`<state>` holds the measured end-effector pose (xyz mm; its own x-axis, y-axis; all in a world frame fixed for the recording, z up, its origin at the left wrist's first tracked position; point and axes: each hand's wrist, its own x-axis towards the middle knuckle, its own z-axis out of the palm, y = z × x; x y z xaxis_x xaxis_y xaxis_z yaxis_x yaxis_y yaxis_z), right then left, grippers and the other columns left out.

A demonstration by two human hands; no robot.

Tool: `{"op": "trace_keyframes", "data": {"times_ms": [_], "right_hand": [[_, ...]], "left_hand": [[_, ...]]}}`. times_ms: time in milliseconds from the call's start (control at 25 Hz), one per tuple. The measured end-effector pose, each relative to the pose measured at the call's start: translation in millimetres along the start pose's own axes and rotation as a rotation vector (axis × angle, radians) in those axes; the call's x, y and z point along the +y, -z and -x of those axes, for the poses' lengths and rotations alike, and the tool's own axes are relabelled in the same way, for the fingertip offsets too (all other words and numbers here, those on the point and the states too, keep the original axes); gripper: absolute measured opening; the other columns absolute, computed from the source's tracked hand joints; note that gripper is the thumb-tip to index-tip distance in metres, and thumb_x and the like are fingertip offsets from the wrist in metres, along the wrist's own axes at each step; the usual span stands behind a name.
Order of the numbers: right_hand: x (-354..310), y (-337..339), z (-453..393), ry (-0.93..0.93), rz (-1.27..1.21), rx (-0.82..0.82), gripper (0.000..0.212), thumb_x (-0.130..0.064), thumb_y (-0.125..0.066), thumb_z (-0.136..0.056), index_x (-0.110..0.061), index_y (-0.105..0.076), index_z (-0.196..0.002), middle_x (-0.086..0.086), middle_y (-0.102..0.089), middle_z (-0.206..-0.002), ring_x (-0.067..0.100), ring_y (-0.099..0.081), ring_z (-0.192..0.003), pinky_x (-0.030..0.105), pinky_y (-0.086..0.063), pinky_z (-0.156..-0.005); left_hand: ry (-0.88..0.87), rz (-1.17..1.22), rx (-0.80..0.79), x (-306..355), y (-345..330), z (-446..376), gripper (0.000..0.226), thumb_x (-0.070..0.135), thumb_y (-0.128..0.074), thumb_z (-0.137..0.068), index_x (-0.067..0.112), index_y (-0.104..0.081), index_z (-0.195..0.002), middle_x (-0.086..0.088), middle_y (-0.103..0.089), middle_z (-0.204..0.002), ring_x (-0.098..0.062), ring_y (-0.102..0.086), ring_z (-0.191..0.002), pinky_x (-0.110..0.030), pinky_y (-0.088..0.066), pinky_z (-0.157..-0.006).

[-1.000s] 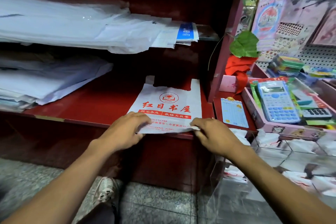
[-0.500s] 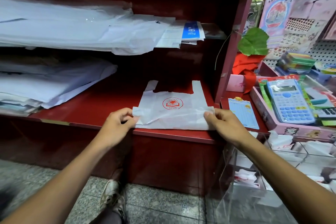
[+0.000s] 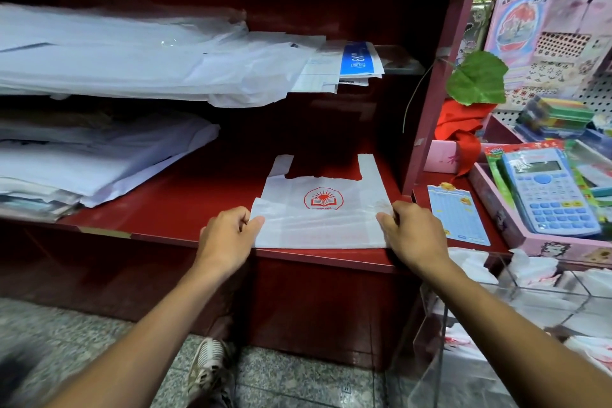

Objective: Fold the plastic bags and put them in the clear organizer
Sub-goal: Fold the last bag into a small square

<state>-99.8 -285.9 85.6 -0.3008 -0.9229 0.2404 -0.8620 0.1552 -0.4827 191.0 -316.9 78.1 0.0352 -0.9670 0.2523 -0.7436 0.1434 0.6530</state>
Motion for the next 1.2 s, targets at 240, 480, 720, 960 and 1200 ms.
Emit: {"op": "trace_keyframes", "data": {"times_ms": [240,480,720,960,1200], "right_hand": [[-2.7,-3.3,-2.1,0.032,0.082,0.036,0.029,-0.031,-0.046,-0.099,-0.014,-0.048,-0.076,0.009,-0.061,-0.079,0.031,-0.053,-0.074,0.035,-0.040,-0.064],[-3.1,-0.8,-1.6,-0.003,0.080,0.049,0.032,-0.037,-0.043,-0.101,-0.014,-0.047,-0.078,0.011,-0.063,-0.084,0.030,-0.046,-0.073,0.035,-0.036,-0.063],[-3.7,-1.1,0.4,-0.032,0.158,0.050,0.034,-0.036,-0.043,-0.100,-0.009,-0.054,-0.083,0.013,-0.064,-0.086,0.030,-0.047,-0.074,0.035,-0.035,-0.063],[-1.1,-3.0,2.1,0.030,0.214,0.062,0.028,-0.034,-0.045,-0.102,-0.009,-0.057,-0.100,0.011,-0.066,-0.093,0.032,-0.060,-0.085,0.033,-0.036,-0.064],[-2.1,-2.5,2.7,0.020,0.194,0.052,0.022,-0.028,-0.048,-0.100,-0.007,-0.050,-0.108,0.013,-0.068,-0.094,0.036,-0.063,-0.088,0.034,-0.039,-0.064]], "left_hand": [[0.045,0.047,0.032,5.4,-1.7,2.5,0.047,0.038,-0.060,-0.094,0.016,-0.047,-0.054,0.009,-0.039,-0.046,-0.020,-0.042,-0.053,-0.039,-0.036,-0.074],[0.013,0.042,0.034,-1.0,-2.9,-1.9,0.043,0.031,-0.061,-0.094,0.012,-0.049,-0.058,0.006,-0.040,-0.048,-0.021,-0.040,-0.051,-0.034,-0.034,-0.065],[0.005,-0.060,0.074,1.0,-6.7,-4.5,0.039,0.036,-0.066,-0.090,0.017,-0.054,-0.058,0.001,-0.057,-0.052,-0.024,-0.057,-0.058,-0.036,-0.044,-0.067],[0.006,-0.147,0.073,7.2,-7.6,-2.7,0.033,0.038,-0.065,-0.090,0.020,-0.055,-0.064,0.005,-0.060,-0.055,-0.017,-0.058,-0.057,-0.042,-0.051,-0.078],[-0.040,-0.200,0.113,12.4,-7.0,0.4,0.019,0.035,-0.065,-0.092,0.022,-0.052,-0.086,0.006,-0.060,-0.068,-0.019,-0.058,-0.066,-0.042,-0.048,-0.078]]}}
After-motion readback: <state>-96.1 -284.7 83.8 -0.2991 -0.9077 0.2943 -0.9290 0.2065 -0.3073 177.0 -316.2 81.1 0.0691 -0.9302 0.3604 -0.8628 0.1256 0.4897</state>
